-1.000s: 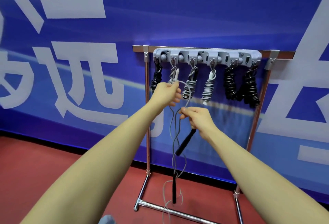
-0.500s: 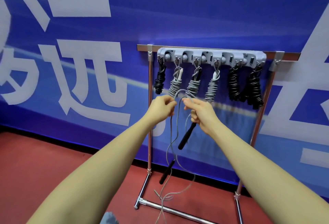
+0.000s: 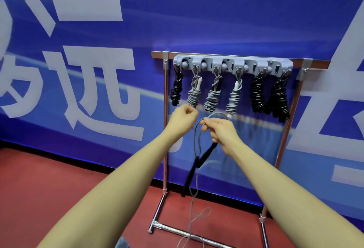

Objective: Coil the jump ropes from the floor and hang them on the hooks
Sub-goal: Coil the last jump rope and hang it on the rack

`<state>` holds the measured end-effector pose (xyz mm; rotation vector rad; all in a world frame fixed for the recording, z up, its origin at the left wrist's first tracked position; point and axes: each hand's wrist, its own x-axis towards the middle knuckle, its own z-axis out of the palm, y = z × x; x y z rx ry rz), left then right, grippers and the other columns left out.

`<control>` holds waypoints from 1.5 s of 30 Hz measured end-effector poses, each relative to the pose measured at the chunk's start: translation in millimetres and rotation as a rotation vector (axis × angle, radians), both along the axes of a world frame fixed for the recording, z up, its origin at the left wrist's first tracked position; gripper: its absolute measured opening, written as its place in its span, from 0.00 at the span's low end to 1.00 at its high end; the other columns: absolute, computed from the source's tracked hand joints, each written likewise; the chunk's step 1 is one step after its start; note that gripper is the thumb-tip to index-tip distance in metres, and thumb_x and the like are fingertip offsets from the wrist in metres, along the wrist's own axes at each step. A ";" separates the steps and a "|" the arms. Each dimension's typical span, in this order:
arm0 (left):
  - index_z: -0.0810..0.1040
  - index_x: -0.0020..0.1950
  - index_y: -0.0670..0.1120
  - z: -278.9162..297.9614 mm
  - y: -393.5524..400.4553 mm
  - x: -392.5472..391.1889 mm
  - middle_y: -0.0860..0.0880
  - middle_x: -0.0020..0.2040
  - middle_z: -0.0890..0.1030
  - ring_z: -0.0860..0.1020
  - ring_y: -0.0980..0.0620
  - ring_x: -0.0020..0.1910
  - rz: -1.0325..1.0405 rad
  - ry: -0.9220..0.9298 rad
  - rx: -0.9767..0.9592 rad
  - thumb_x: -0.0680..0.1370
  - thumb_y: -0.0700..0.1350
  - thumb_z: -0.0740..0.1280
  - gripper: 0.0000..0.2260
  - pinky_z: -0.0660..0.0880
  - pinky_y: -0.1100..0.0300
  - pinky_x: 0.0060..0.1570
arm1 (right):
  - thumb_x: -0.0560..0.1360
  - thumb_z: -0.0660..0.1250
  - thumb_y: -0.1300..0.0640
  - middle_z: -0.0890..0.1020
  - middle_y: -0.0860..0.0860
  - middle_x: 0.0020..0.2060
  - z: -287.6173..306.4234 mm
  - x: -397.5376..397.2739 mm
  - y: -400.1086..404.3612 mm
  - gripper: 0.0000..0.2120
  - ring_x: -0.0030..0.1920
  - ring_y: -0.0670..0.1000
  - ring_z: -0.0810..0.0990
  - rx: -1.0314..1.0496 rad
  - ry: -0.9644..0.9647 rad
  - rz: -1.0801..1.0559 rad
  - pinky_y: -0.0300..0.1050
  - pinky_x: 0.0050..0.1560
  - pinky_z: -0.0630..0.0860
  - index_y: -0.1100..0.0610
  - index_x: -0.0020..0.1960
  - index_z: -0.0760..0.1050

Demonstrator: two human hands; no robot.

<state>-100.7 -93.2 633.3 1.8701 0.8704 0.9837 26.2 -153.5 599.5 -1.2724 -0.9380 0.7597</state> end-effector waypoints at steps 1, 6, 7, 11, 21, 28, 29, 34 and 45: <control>0.73 0.42 0.43 -13.3 -1.5 -3.4 0.48 0.32 0.74 0.70 0.52 0.29 -0.003 0.076 0.001 0.77 0.42 0.62 0.05 0.67 0.61 0.30 | 0.79 0.63 0.58 0.80 0.53 0.33 3.1 1.2 0.7 0.12 0.19 0.43 0.57 0.017 0.019 0.012 0.35 0.20 0.54 0.61 0.41 0.80; 0.79 0.48 0.42 -42.7 -7.2 -10.9 0.52 0.36 0.78 0.73 0.56 0.31 -0.099 0.144 -0.038 0.75 0.43 0.69 0.05 0.72 0.67 0.32 | 0.80 0.62 0.58 0.81 0.53 0.34 12.4 1.1 4.0 0.13 0.19 0.44 0.57 0.049 0.080 0.014 0.35 0.20 0.53 0.62 0.42 0.79; 0.79 0.46 0.42 -41.2 -6.2 -10.3 0.52 0.36 0.79 0.75 0.57 0.32 -0.080 0.147 0.002 0.76 0.42 0.69 0.04 0.74 0.65 0.34 | 0.80 0.62 0.58 0.81 0.53 0.34 12.4 0.8 4.7 0.12 0.18 0.44 0.57 0.059 0.094 0.015 0.35 0.20 0.53 0.61 0.42 0.79; 0.77 0.37 0.46 -26.0 -0.9 -8.1 0.46 0.34 0.81 0.79 0.51 0.34 0.019 0.094 0.050 0.76 0.40 0.68 0.08 0.79 0.52 0.44 | 0.79 0.64 0.57 0.79 0.52 0.36 9.6 4.9 4.8 0.09 0.22 0.45 0.59 0.051 0.100 -0.011 0.37 0.22 0.56 0.61 0.45 0.78; 0.80 0.44 0.40 9.5 -1.0 7.4 0.47 0.40 0.81 0.78 0.52 0.38 0.061 -0.064 0.013 0.77 0.43 0.66 0.07 0.75 0.57 0.45 | 0.79 0.63 0.61 0.68 0.54 0.35 -13.8 -6.7 -0.4 0.08 0.28 0.47 0.61 -0.104 0.034 0.070 0.37 0.26 0.60 0.61 0.42 0.75; 0.67 0.63 0.43 -30.7 -11.1 0.8 0.47 0.53 0.75 0.74 0.51 0.52 -0.222 0.308 -0.263 0.67 0.52 0.66 0.27 0.69 0.58 0.52 | 0.81 0.56 0.63 0.75 0.52 0.28 5.2 -12.4 9.4 0.13 0.21 0.43 0.65 0.058 0.379 0.007 0.36 0.21 0.61 0.61 0.40 0.73; 0.70 0.56 0.43 -32.4 -12.5 0.0 0.49 0.47 0.74 0.72 0.52 0.46 -0.267 0.347 -0.257 0.66 0.52 0.66 0.22 0.67 0.59 0.47 | 0.81 0.56 0.63 0.75 0.53 0.30 7.1 -12.1 9.8 0.13 0.22 0.44 0.66 0.069 0.407 0.011 0.36 0.20 0.61 0.61 0.40 0.73; 0.65 0.44 0.45 -32.0 -14.3 3.5 0.50 0.35 0.66 0.64 0.52 0.33 -0.299 0.455 -0.133 0.75 0.44 0.66 0.10 0.62 0.59 0.35 | 0.80 0.56 0.64 0.76 0.52 0.29 13.5 -7.6 4.8 0.12 0.33 0.49 0.69 0.101 0.558 0.063 0.38 0.24 0.64 0.61 0.39 0.72; 0.71 0.45 0.43 -46.6 -1.2 2.7 0.47 0.35 0.72 0.70 0.47 0.31 -0.054 0.420 0.072 0.79 0.43 0.59 0.05 0.70 0.56 0.33 | 0.77 0.65 0.47 0.80 0.56 0.28 24.7 -3.0 -10.0 0.22 0.26 0.53 0.78 -0.266 -0.378 -0.234 0.40 0.27 0.73 0.62 0.31 0.74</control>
